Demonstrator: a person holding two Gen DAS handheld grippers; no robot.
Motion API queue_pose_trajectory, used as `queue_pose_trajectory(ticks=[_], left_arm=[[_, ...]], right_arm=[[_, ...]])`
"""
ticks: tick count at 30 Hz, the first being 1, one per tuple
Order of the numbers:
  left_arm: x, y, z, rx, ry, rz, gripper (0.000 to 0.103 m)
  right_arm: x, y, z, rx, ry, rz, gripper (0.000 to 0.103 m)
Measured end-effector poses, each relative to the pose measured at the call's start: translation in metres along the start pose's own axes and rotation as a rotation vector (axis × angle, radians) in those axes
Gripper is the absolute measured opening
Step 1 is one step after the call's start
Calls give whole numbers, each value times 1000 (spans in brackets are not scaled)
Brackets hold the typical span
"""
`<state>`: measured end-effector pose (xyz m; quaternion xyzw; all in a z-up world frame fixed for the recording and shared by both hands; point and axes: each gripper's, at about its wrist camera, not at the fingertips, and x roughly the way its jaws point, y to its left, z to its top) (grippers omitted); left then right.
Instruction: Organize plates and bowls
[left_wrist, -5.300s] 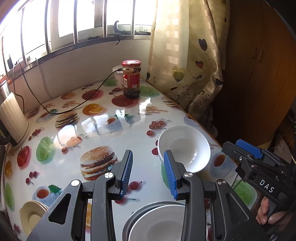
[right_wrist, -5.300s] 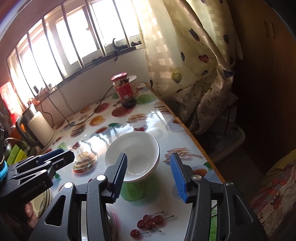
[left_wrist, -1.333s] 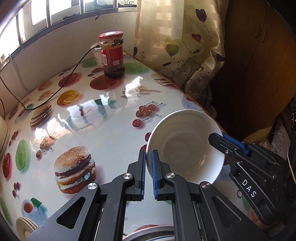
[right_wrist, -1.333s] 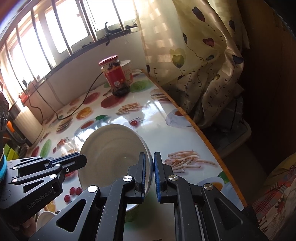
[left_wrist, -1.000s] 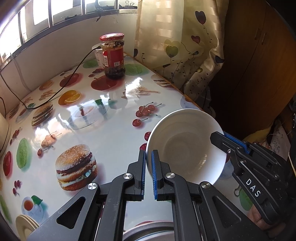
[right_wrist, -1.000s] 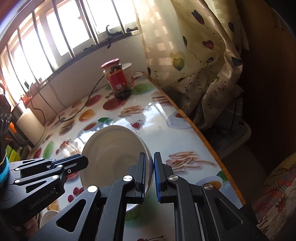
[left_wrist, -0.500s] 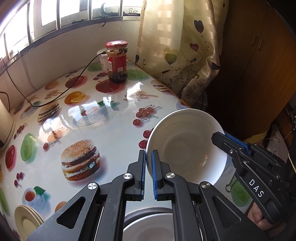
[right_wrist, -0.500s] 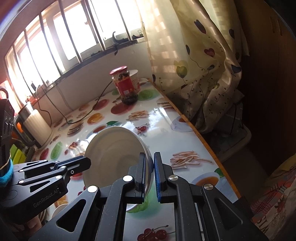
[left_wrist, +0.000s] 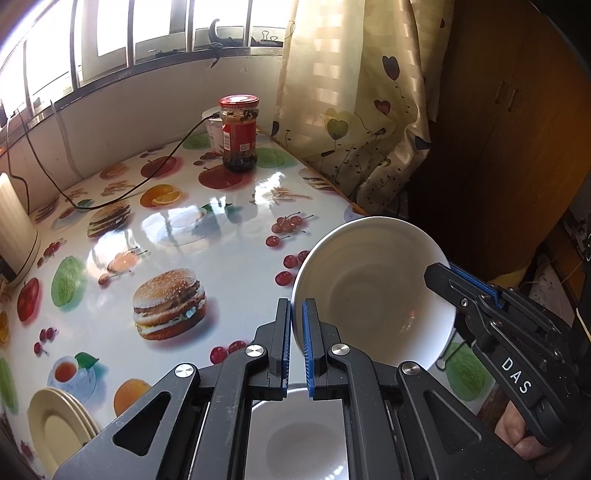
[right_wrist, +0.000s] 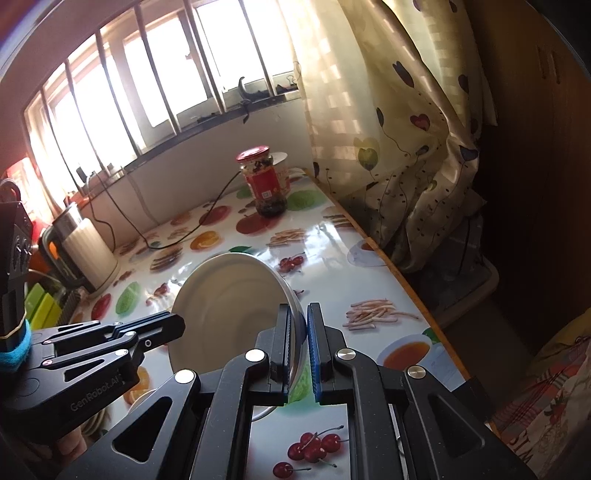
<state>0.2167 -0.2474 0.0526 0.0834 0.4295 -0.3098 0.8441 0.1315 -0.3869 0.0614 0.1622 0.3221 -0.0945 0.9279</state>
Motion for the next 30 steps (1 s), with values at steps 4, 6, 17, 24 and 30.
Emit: queue_pose_trajectory(ticks=[4,6,17,24,30], left_arm=[[-6,0,-3,-4,-10,0,6],[-11,0,-6,-7,-15,-1,6],[-31,6,-21,-33,-40,-1,6],[-44,10,-31,-51,-57,-3,6],[-56,14,-40,-62,-71,1,6]], right_arm=[[-8,4,-3,-6,-8,3,10],[-12,6,-5,-8,-11,6,10],[-31,18,-16,-28,-24,23,10],[-42,27,-22,-42,-32,34,10],[-49,35,-29,-51,-37,45,10]])
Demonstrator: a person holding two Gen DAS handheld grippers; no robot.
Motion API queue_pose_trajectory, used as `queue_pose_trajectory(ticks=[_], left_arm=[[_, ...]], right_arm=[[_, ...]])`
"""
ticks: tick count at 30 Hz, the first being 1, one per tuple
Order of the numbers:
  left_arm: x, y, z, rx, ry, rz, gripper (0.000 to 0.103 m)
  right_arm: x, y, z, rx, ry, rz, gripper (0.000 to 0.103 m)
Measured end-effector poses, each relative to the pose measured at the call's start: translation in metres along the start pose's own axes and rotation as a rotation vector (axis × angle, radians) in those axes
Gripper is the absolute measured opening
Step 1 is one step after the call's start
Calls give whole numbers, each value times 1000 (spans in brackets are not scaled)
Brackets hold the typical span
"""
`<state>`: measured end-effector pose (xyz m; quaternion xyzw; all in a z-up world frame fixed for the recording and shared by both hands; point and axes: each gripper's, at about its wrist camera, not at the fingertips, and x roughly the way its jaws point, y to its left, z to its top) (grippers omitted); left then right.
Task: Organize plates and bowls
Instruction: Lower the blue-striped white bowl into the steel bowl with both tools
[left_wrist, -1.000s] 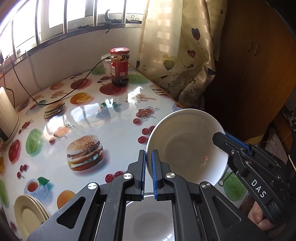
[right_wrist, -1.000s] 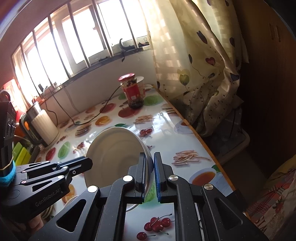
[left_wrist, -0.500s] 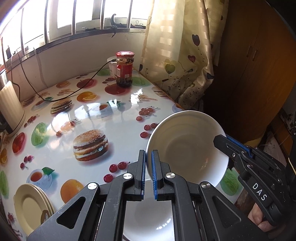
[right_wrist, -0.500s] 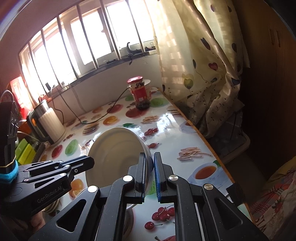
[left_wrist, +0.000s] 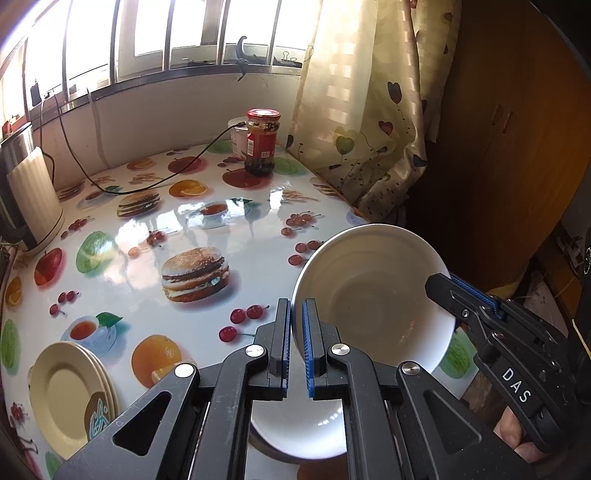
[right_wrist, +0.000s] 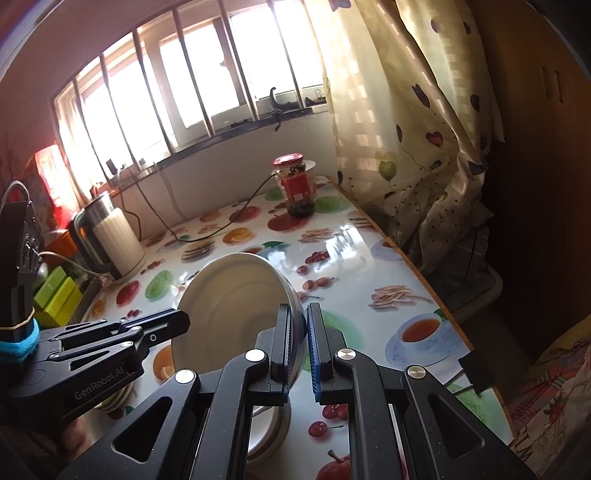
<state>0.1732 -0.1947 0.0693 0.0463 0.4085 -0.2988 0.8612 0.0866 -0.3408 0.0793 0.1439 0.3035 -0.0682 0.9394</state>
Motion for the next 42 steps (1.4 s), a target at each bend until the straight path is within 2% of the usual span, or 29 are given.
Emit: queue_pose_trajectory(ticks=[24,42], left_arm=[[-19,28,-38,-89,3,5,6],[-4,37,-46,-111,52,14,6]], right_arm=[[-7,28,-29,-35,38,49,10],[13,23,-44,-17,105,59,10]])
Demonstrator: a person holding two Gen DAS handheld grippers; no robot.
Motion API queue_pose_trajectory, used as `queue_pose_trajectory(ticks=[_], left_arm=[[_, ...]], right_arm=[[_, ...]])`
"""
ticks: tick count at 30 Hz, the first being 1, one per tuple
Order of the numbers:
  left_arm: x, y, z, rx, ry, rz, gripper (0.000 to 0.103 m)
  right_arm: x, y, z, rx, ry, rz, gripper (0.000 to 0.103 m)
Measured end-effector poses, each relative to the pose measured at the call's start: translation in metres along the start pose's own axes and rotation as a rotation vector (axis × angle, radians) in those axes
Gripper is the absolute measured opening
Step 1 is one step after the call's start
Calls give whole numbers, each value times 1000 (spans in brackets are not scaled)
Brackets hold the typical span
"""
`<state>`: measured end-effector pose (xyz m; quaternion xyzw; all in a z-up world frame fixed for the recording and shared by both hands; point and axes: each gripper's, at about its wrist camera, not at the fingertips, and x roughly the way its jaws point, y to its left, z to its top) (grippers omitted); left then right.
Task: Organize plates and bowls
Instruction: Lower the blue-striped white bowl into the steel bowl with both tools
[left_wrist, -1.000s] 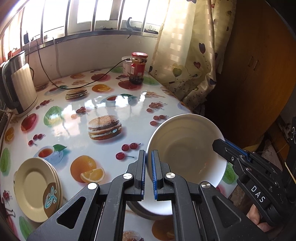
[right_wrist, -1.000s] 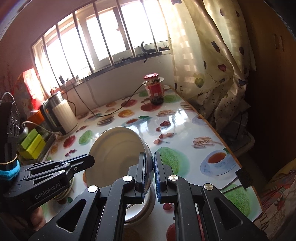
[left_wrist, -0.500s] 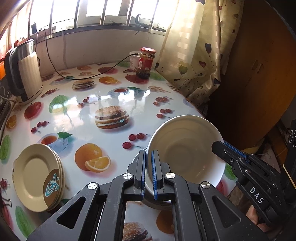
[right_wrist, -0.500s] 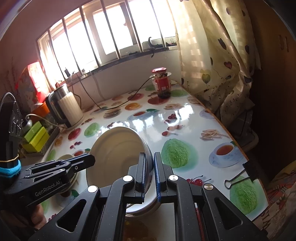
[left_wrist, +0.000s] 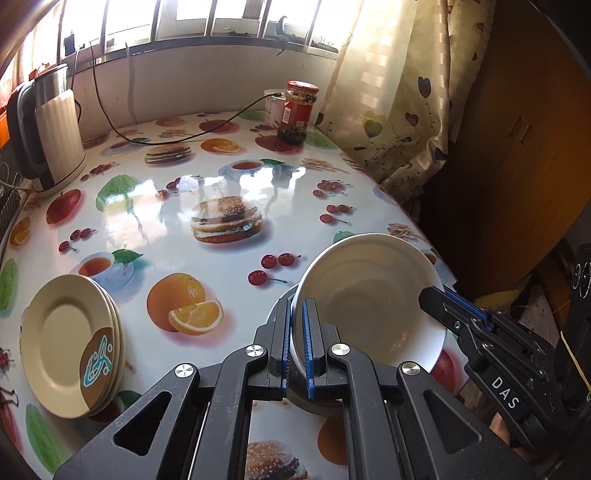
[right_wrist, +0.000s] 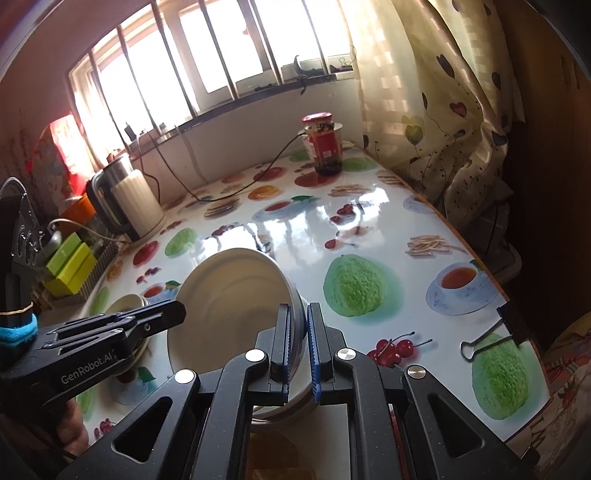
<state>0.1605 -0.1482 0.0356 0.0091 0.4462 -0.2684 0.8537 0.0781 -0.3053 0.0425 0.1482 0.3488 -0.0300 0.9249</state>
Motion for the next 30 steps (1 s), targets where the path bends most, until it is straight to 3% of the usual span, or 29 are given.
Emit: queue_pose_trajectory(ticks=[30], left_arm=[[10,3,0,-14,29,-12,6]], right_arm=[[21,-8,-4,22,58,-10,12]])
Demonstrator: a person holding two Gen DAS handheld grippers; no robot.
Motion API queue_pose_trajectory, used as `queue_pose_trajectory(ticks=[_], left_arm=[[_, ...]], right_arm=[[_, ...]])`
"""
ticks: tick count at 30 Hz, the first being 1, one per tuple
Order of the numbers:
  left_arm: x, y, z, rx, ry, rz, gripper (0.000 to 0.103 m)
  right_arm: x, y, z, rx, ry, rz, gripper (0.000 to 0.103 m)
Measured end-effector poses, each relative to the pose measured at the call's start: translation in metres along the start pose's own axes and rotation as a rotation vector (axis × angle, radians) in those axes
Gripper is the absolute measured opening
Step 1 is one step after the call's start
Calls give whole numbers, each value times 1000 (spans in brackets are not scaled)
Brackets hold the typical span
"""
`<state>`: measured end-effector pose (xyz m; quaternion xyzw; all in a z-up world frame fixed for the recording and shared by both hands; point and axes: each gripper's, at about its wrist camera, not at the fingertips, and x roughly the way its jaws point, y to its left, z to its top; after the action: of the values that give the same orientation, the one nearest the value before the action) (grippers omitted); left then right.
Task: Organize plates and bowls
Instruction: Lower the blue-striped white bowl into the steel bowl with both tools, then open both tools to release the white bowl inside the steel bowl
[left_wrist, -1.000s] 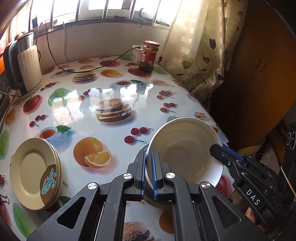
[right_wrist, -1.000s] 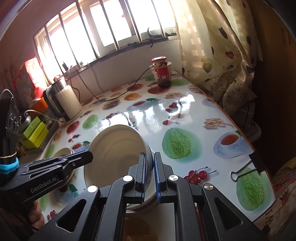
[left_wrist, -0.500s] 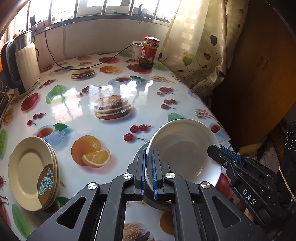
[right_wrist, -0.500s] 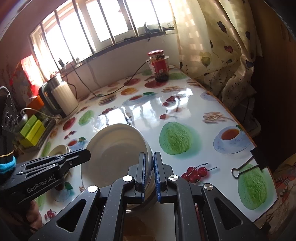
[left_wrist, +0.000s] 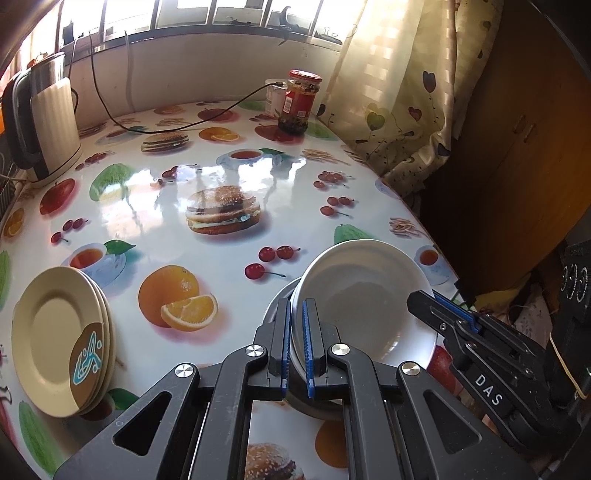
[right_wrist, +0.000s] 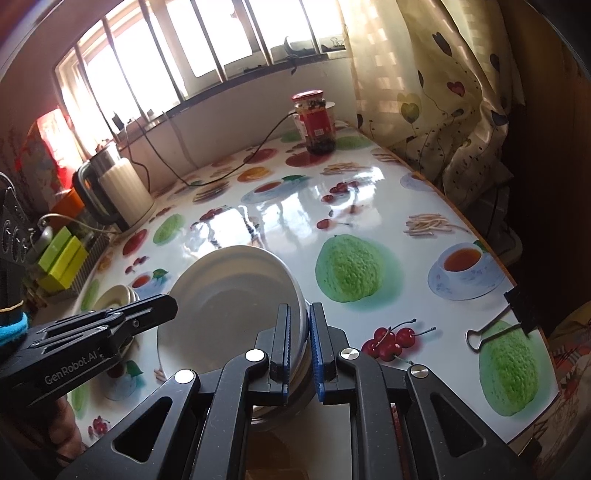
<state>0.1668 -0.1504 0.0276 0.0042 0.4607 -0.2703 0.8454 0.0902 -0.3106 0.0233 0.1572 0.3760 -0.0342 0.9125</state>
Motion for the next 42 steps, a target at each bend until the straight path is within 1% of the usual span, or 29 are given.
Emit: queue_pose_trajectory(ticks=[6,9,16,19,26,30,33,36,39,42], left_arm=[[-1,0,0,-8,16,-3,6],[1,0,-1,-9,22,-3,6],[-2,2,0,-17,6,-19,6],[-6,3,2,-22,-14,-21,6],[-5,3,7,-31,-20,-24,6],[-4,4,9,-27,-19,-23,6],[-2,5,10,-30,-18,-27,6],[-2,5,9,-33,-19,-28,6],[-1,5,9,-30,-15,-27,6],[2,4,9,-30,-8,-31,6]], right_arm=[[3,-2,5,18,18,4,12],[3,0,8,4,19,2,13],[6,2,10,-13,30,4,13],[1,1,13,-14,-4,18,13],[-4,10,30,-68,-94,38,14],[4,13,35,-69,-86,82,14],[10,13,36,-56,-76,95,13],[12,11,37,-46,-75,97,13],[14,12,38,-53,-74,98,10],[19,12,37,-58,-57,88,10]])
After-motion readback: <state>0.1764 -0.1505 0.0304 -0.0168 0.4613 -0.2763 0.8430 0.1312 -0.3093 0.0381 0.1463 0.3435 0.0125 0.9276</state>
